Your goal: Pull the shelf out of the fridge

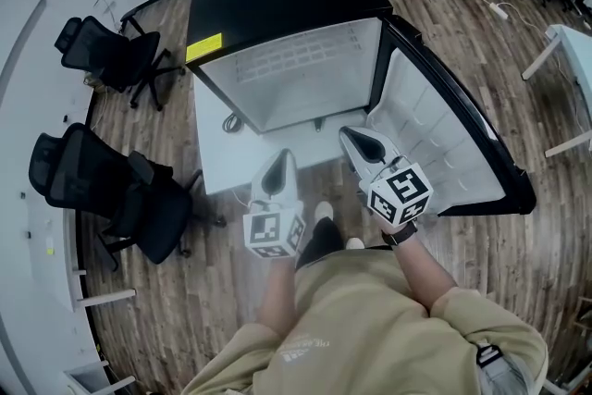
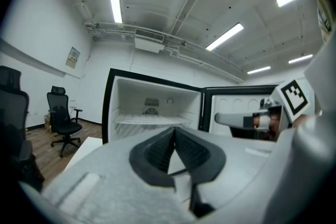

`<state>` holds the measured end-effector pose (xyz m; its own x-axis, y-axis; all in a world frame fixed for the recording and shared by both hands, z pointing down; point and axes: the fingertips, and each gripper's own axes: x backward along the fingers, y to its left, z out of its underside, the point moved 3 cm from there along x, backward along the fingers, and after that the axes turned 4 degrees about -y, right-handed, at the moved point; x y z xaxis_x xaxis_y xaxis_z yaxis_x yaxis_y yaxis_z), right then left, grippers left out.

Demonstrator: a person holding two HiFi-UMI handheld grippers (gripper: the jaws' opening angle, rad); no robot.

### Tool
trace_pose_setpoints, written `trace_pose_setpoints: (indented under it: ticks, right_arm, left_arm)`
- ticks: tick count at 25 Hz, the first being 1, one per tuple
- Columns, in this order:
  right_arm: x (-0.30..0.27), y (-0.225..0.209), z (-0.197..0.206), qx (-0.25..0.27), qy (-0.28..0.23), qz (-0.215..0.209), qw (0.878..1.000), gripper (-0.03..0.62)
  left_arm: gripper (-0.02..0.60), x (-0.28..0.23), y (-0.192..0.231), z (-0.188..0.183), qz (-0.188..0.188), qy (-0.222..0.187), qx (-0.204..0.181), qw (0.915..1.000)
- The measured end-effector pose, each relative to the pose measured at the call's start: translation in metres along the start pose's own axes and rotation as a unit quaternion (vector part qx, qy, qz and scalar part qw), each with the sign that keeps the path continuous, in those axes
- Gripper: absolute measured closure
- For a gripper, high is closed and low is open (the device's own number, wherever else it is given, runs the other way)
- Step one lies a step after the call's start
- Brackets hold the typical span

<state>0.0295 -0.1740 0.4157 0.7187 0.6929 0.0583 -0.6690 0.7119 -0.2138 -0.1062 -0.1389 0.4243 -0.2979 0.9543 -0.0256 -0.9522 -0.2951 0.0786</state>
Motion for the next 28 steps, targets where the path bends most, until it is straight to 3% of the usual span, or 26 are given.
trace_pose_setpoints:
  ticks: [8, 14, 19, 24, 28]
  right_arm:
    - [-0.057, -0.026, 0.01, -0.085, 0.008, -0.001, 0.996, 0.585]
    - [-0.092, -0.045, 0.021, -0.166, -0.003, -0.001, 0.986, 0.582]
    - [-0.121, -0.063, 0.031, -0.274, -0.035, 0.003, 0.961, 0.559]
    - [-0.152, -0.07, 0.037, -0.312, -0.049, 0.007, 0.949, 0.514]
    - [-0.172, -0.076, 0.041, -0.389, -0.084, -0.005, 0.917, 0.432]
  left_arm:
    - [0.58, -0.048, 0.03, -0.01, 0.026, -0.003, -0.006, 0.9996]
    - [0.58, -0.077, 0.049, -0.008, 0.038, 0.006, -0.003, 0.9993]
    - [0.58, -0.095, 0.063, -0.007, 0.043, 0.012, -0.004, 0.999]
    - [0.58, -0.106, 0.078, -0.004, 0.043, 0.02, -0.002, 0.9989]
    - [0.58, -0.112, 0.087, -0.004, 0.044, 0.021, 0.006, 0.9988]
